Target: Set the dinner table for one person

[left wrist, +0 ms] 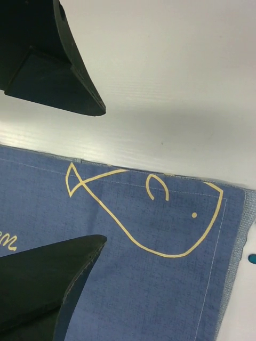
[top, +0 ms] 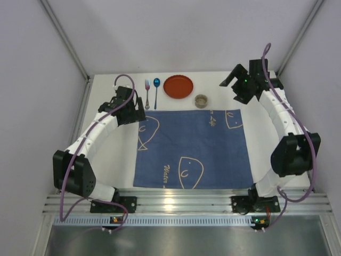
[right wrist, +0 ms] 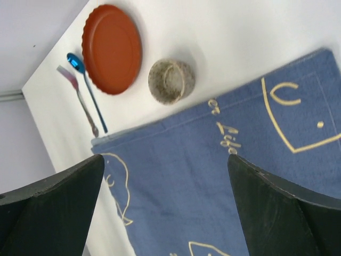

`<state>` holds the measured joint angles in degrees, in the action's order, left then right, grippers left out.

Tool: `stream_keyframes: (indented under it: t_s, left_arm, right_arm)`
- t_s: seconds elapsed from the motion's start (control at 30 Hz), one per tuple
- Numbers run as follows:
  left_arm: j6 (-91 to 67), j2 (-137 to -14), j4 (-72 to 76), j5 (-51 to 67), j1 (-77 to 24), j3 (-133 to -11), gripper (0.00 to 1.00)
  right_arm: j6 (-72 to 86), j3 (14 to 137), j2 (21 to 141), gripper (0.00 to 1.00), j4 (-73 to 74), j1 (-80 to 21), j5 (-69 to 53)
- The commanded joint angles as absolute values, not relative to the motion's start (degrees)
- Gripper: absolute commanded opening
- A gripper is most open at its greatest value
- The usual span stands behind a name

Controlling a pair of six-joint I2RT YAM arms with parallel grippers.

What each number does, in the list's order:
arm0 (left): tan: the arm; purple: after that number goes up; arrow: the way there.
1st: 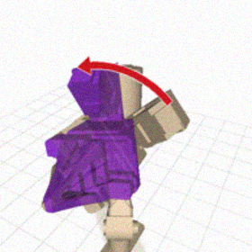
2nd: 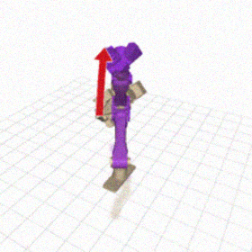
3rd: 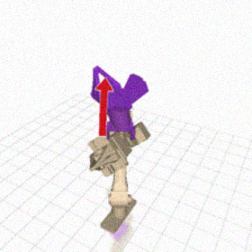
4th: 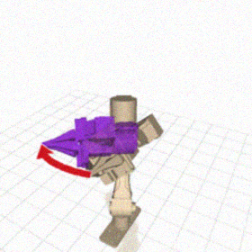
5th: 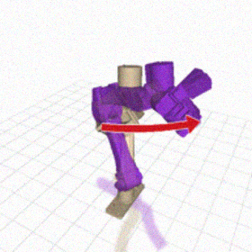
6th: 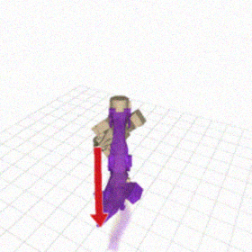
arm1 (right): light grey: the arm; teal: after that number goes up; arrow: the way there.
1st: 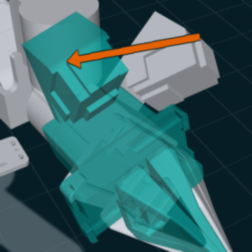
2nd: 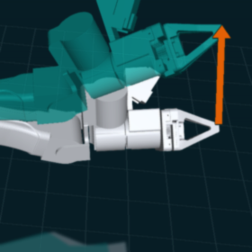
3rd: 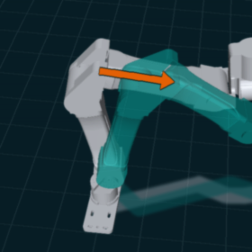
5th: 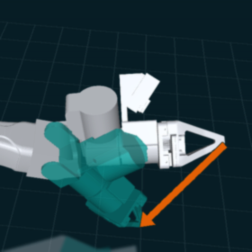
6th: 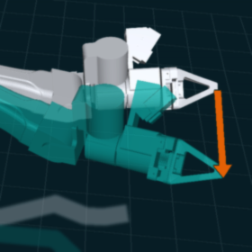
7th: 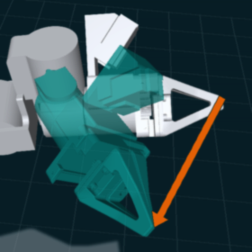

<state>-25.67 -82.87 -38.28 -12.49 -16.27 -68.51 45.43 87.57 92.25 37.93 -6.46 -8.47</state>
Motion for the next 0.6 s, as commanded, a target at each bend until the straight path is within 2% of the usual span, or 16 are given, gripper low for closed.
stream_keyframes:
  t_s: [0.0,0.17,0.3,0.43,0.57]
  left_arm:
    - [-22.8,-82.4,-43.8,-14.9,-16.3,-75.2,0.98]
    - [-21.3,-79.5,-44.6,-11.0,-16.3,-72.3,0.98]
    - [-21.5,-76.7,-47.5,-11.9,-16.3,-72.2,0.95]
    - [-22.9,-73.6,-47.6,-14.8,-16.3,-69.4,0.96]
    - [-27.6,-74.0,-50.0,-15.0,-16.3,-70.2,0.96]
  right_arm:
    - [41.3,94.8,97.2,1.0,36.2,-5.8,-5.8]
    - [39.7,105.8,110.5,0.91,40.5,-6.0,-7.5]
    - [38.8,115.8,120.7,0.84,45.1,-7.6,-8.5]
    - [38.3,126.9,130.7,0.77,47.4,-10.2,-7.8]
    - [38.8,130.2,135.3,0.73,50.4,-11.1,-7.2]
